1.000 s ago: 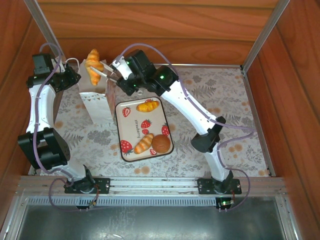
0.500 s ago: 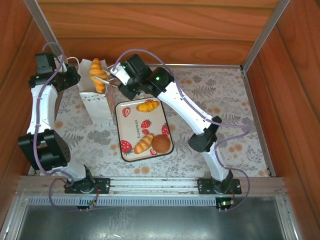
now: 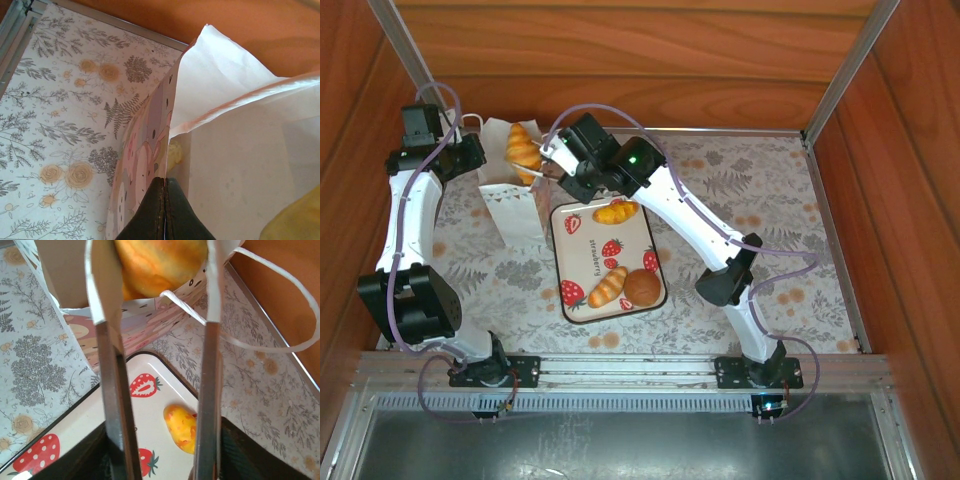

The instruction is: Place the fake bread into the paper bag

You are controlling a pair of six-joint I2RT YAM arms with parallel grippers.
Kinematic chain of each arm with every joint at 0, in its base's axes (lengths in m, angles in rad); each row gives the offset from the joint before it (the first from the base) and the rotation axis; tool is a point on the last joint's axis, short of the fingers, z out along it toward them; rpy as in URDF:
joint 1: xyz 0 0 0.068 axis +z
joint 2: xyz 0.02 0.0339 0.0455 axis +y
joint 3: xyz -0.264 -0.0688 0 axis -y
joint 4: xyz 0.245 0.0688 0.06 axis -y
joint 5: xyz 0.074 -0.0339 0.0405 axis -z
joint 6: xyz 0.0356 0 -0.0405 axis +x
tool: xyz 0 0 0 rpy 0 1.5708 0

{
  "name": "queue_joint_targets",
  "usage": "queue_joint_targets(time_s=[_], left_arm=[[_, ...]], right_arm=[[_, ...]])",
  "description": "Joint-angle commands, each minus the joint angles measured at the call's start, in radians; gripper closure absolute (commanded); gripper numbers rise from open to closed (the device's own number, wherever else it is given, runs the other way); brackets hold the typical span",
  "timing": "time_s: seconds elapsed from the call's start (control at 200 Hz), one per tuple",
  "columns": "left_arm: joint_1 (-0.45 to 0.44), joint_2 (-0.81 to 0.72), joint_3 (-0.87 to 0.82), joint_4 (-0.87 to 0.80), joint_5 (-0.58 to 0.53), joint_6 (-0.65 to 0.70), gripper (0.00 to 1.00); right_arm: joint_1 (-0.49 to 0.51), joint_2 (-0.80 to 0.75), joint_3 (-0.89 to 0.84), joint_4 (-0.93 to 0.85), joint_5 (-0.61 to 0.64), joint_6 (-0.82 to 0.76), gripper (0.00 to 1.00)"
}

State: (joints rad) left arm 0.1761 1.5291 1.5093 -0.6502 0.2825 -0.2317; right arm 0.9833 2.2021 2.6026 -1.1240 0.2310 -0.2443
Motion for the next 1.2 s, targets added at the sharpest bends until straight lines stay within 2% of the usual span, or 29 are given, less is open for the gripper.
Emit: queue_joint_targets(time_s=[0.0, 0.095, 0.365, 0.765, 0.835, 1.07, 1.194], left_arm=[[-0.005, -0.03, -0.002, 0.015, -0.013, 0.021, 1.0], [-0.009, -0.028, -0.002, 0.015, -0.008, 0.019, 1.0], [-0.016, -0.03, -0.001, 0.015, -0.004, 0.015, 1.0], [-0.023, -0.035, -0.013, 0.015, -0.018, 0.005, 1.0], [-0.024, -0.037, -0.012, 0.015, -0.014, -0.001, 0.91], [-0.02, -0.056, -0.01, 0.015, 0.029, -0.017, 0.74], [-0.011, -0.085, -0.018, 0.015, 0.031, -0.026, 0.57]], right_arm=[[0.012, 0.013, 0.033, 0.01, 0.031, -0.016, 0.41], [0.012, 0.009, 0.036, 0.02, 0.032, -0.01, 0.38], [0.014, -0.03, 0.031, 0.055, 0.024, 0.01, 0.39], [0.014, -0.193, -0.043, 0.101, -0.05, 0.055, 0.41], [0.014, -0.218, -0.052, 0.1, -0.053, 0.062, 0.42], [0.014, -0.343, -0.161, 0.122, -0.047, 0.103, 0.43], [0.014, -0.423, -0.241, 0.14, -0.029, 0.131, 0.44]])
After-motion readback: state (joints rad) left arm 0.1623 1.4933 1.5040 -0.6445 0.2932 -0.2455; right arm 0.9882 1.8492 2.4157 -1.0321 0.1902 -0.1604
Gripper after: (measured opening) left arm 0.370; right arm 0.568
